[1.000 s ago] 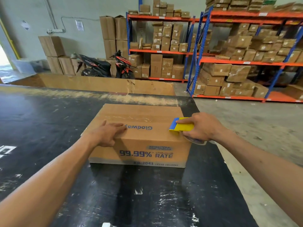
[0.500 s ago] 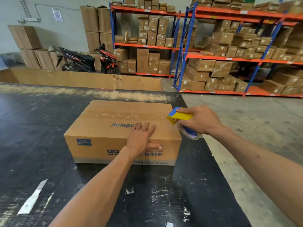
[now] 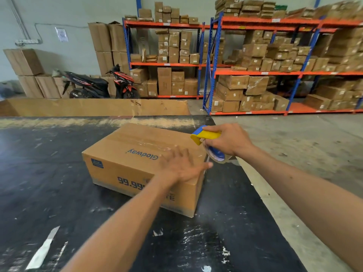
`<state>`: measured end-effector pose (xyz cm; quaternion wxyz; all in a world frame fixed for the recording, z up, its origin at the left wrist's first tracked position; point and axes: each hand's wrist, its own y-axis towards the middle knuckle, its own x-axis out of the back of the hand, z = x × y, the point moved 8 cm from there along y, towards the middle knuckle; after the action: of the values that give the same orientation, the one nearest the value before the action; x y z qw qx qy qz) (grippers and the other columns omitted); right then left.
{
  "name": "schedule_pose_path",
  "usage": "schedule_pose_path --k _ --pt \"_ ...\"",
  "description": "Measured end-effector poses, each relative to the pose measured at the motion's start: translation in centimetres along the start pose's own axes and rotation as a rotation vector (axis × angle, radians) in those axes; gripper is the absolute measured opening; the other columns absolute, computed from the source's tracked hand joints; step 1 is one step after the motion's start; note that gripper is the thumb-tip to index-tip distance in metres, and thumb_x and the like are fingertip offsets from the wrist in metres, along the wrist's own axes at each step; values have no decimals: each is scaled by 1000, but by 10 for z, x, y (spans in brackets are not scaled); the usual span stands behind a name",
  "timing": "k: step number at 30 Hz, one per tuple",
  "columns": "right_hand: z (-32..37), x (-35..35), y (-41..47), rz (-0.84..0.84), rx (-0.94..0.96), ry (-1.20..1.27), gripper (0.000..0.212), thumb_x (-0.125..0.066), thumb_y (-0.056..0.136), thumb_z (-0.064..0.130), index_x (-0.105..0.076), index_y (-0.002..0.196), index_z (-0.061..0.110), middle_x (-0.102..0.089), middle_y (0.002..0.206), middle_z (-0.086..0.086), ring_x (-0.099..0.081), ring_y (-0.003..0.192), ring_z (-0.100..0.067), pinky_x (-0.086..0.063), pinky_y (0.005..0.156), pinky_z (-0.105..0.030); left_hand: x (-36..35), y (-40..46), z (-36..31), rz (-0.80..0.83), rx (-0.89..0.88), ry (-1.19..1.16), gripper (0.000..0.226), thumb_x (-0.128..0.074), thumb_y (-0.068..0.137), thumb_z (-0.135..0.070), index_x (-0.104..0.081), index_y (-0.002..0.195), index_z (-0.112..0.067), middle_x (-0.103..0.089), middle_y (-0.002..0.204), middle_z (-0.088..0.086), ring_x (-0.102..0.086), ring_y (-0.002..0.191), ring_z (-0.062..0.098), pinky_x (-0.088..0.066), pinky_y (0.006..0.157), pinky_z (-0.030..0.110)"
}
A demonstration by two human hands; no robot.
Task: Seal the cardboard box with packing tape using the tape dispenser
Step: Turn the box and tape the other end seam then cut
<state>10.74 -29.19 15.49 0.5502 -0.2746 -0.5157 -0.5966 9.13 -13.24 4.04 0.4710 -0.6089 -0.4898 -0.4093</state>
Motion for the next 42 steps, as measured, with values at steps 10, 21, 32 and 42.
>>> schedule_pose_path --k 10,21,32,42 --pt "-7 -9 -21 40 1 90 51 -68 76 61 -62 125 49 -70 103 3 -59 87 -17 -52 69 -35 -13 -3 19 21 -198 -6 84 -54 95 -53 -15 160 -19 1 167 16 6 150 48 0 122 53" --pt "30 -30 -7 80 102 107 56 -65 73 68 -59 126 52 -68 101 6 -58 84 -13 -53 67 -34 -4 -14 81 -13 -140 82 108 -59 81 -72 10 157 -37 13 167 11 2 153 37 -1 121 58" --pt "37 -45 -17 143 115 164 55 -68 73 67 -60 125 51 -68 108 3 -57 85 -12 -50 66 -29 -19 -14 91 -62 -260 310 98 -45 80 -81 9 155 -47 7 169 4 5 151 46 2 123 54" --pt "36 -31 -31 110 65 219 54 -69 67 69 -63 119 55 -67 108 6 -56 88 -14 -40 61 -29 -19 -25 99 -66 -365 291 98 -44 76 -83 6 154 -50 6 169 -1 4 153 39 5 122 50"
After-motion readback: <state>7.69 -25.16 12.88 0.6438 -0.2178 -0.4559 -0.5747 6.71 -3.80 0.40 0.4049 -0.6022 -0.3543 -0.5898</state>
